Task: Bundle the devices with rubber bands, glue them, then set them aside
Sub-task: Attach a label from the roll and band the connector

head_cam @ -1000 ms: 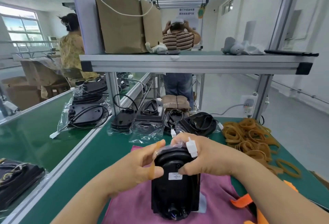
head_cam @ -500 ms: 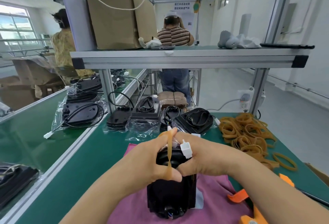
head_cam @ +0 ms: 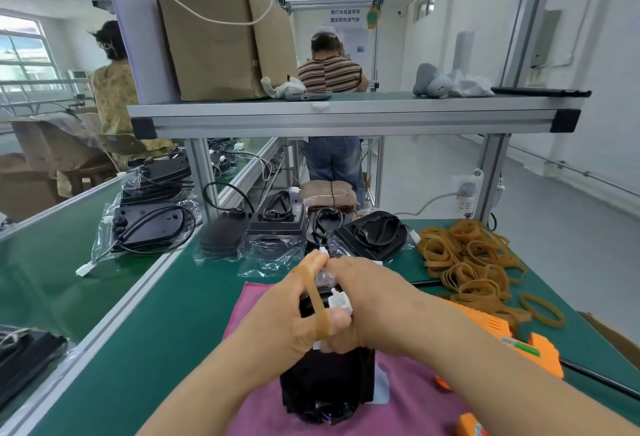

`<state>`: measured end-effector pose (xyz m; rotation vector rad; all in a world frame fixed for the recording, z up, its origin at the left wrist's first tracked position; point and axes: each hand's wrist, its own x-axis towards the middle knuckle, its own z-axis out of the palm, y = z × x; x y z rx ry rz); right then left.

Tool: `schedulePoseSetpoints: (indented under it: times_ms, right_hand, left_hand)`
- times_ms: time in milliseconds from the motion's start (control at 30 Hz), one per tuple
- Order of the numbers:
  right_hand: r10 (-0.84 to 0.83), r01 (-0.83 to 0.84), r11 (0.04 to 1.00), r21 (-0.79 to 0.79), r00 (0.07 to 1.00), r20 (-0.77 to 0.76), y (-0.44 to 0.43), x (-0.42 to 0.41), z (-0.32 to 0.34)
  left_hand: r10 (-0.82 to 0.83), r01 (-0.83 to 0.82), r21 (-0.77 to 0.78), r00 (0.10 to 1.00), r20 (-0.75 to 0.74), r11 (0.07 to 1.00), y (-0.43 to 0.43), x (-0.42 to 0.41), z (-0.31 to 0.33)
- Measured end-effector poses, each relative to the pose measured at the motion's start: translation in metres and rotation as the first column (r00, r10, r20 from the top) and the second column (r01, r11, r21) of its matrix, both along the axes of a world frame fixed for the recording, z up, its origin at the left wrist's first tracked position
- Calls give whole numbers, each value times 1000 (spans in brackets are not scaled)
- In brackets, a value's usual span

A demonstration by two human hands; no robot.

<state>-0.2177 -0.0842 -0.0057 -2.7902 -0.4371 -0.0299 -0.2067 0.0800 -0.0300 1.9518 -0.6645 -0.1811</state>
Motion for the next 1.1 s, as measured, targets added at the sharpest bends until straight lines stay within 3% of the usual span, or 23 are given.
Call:
schedulePoseSetpoints:
  times_ms: [100,367,467,600,667,733,800,1100]
  right_hand:
    - [-55,60,992,-108,997,51,3,3,-5]
    - [-141,142,990,-22,990,26,5,4,-6]
    - [-111,110,992,57,994,14,4,-1,-5]
    - [56,-40,993,114,988,-141,-13,-14,28]
    - [96,-72,975,211,990,-104,-16,-16,49]
    - [35,-34,953,302,999,3,-9,-13,59]
    - [-20,-4,967,253,996,89,5,-7,59]
    - [-129,150,981,-121,978,166,31,-3,56]
  left_hand:
    - [-6,6,-20,1000,-6,1000,-1,-1,0]
    - [135,-129,-82,988,75,988,-6,0,-10]
    - [175,-158,-139,978,117,978,-8,0,-12]
    - [141,-123,-183,986,89,975,-9,5,-10]
    - [143,-126,-181,986,83,975,-9,7,-11]
    - [163,-146,-179,983,84,973,-9,8,-11]
    - [157,-139,-142,980,125,980,-9,9,-12]
    - [200,-176,-113,946,255,978,-14,12,-12]
